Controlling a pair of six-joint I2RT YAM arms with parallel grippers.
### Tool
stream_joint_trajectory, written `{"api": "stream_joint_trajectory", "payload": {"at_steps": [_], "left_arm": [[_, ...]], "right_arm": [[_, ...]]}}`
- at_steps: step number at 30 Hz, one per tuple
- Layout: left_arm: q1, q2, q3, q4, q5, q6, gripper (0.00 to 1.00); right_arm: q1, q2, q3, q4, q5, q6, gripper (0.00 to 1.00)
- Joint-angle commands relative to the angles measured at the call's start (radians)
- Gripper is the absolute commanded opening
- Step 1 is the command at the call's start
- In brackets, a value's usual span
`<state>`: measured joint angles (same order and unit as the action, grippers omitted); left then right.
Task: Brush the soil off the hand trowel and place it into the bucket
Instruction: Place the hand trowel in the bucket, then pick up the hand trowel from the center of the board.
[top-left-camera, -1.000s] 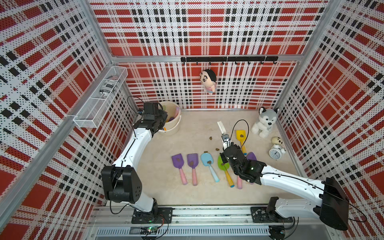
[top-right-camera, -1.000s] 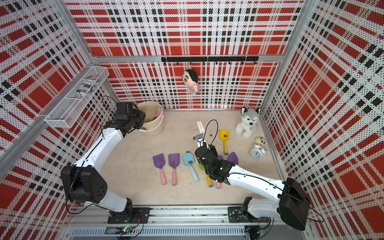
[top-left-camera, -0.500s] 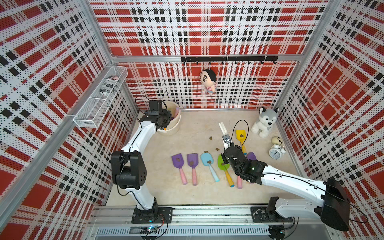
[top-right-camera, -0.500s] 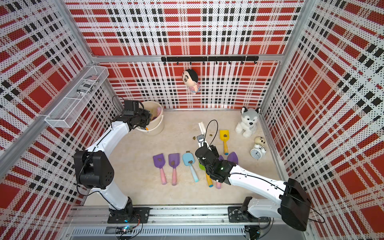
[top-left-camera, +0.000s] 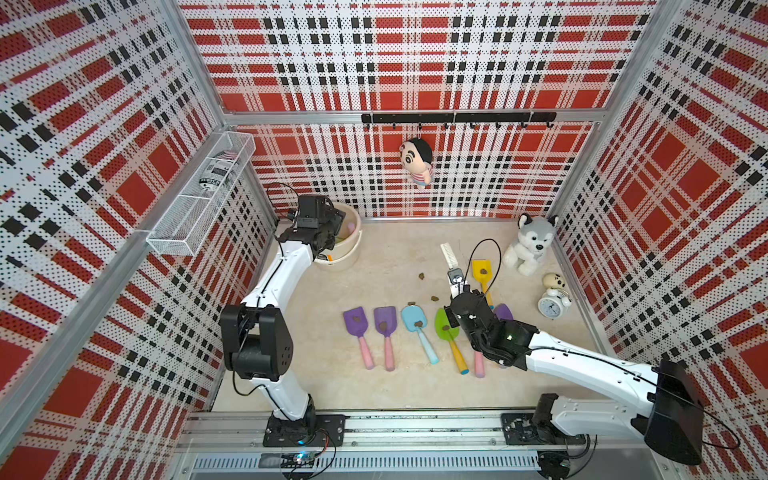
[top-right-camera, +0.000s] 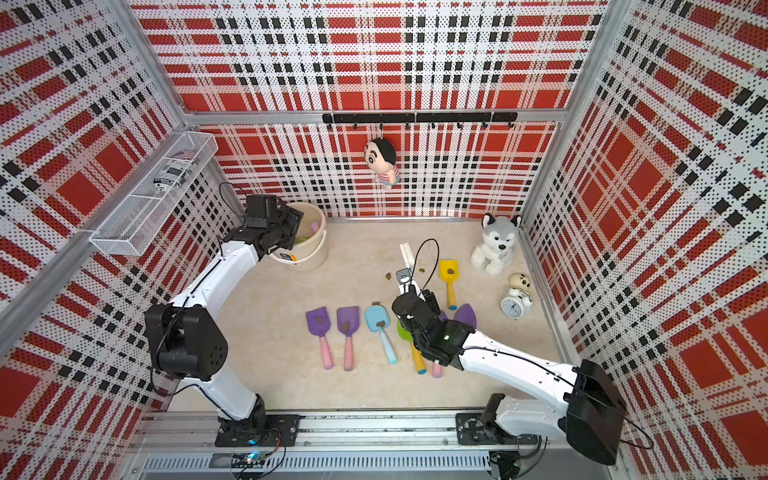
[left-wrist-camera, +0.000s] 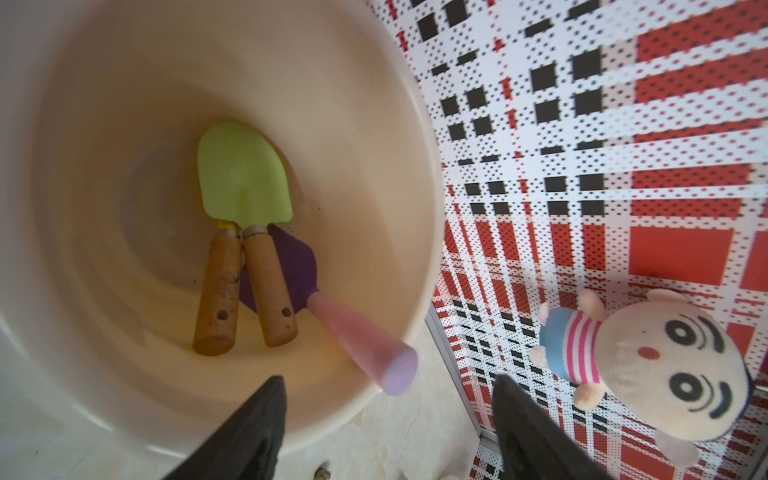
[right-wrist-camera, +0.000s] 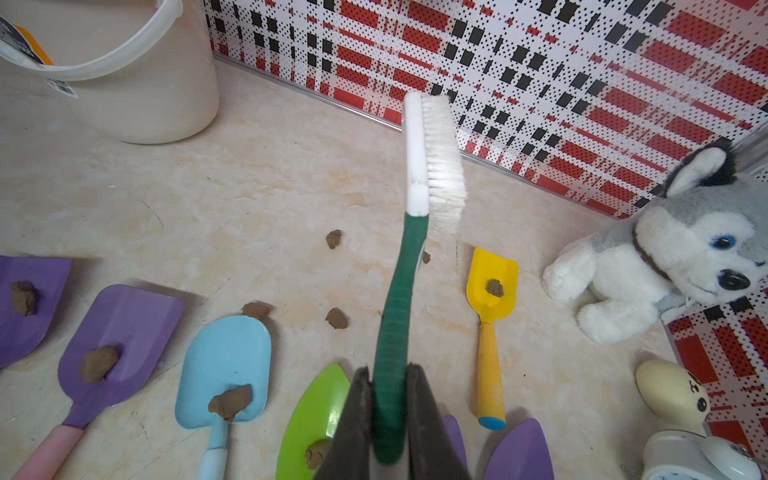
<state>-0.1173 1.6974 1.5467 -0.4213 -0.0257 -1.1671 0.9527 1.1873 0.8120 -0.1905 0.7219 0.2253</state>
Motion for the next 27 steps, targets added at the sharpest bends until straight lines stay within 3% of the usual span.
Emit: {"api": "stream_joint_trajectory", "payload": {"at_steps": [1, 7, 11, 20, 27], "left_arm": [[-0.067, -0.112, 0.02, -0.017, -0.141, 0.139, 0.79], [-0.271, -0.321, -0.171, -0.019, -0.416, 0.269, 0.77], [-0.435, -0.45, -0.352, -0.044, -0.562, 0.263, 0.76], [-0.677, -0.641, -0.699, -0.137, -0.55, -0.037, 0.74], [-0.77, -0.629, -0.914, -0.097, -0.459, -0.21, 0.73]], "right_arm": [[0.004, -0.008, 0.04, 0.014, 0.013, 0.009, 0.0], [0.006, -0.009, 0.033, 0.032, 0.002, 0.016, 0.0], [0.006, 0.0, 0.036, 0.034, 0.0, 0.013, 0.0], [0.008, 0.001, 0.03, 0.052, -0.012, 0.016, 0.0], [0.008, 0.003, 0.022, 0.035, -0.019, 0.034, 0.0]]}}
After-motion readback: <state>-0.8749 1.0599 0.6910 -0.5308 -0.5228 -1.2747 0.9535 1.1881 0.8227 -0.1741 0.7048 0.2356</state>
